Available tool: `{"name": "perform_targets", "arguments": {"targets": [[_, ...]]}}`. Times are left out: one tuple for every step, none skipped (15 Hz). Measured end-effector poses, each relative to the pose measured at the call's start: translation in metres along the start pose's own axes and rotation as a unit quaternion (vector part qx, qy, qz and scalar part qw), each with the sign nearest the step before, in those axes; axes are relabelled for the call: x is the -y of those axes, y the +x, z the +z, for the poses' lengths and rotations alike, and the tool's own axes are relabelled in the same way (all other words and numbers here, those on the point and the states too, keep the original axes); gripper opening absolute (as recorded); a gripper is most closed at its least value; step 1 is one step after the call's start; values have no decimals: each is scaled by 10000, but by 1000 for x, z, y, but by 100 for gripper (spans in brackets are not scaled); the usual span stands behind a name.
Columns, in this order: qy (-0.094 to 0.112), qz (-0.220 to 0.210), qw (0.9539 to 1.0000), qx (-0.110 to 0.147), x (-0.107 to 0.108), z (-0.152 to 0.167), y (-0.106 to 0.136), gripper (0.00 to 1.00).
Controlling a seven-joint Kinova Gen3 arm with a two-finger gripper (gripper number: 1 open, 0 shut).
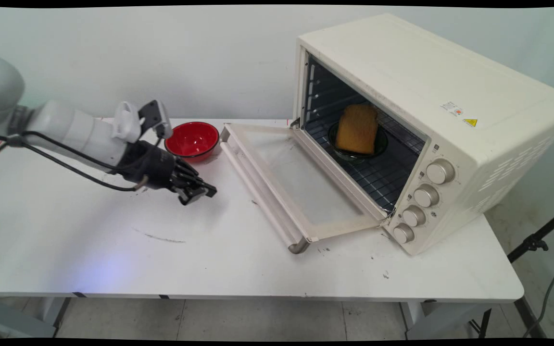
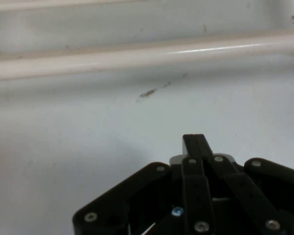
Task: Close the oven
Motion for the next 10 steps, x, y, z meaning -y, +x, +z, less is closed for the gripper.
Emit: {"name": "perform_targets", "arguments": {"targets": [[12, -24, 10000, -5, -1, 6, 1, 0], [19, -49, 10000, -8, -3, 14, 2, 0], [28, -68, 10000, -12, -5, 22, 4, 0], [37, -85, 10000, -16, -7, 29, 5, 0], [41, -100, 9999, -15, -8, 35, 6, 0], [45, -107, 9999, -16, -9, 40, 7, 0], [48, -115, 9999, -16, -11, 46, 8, 0], [51, -116, 9999, -16, -11, 50, 9, 0], [53, -117, 9999, -15, -13, 56, 10, 0], [54, -115, 9999, -15, -14, 62, 12, 0]]}}
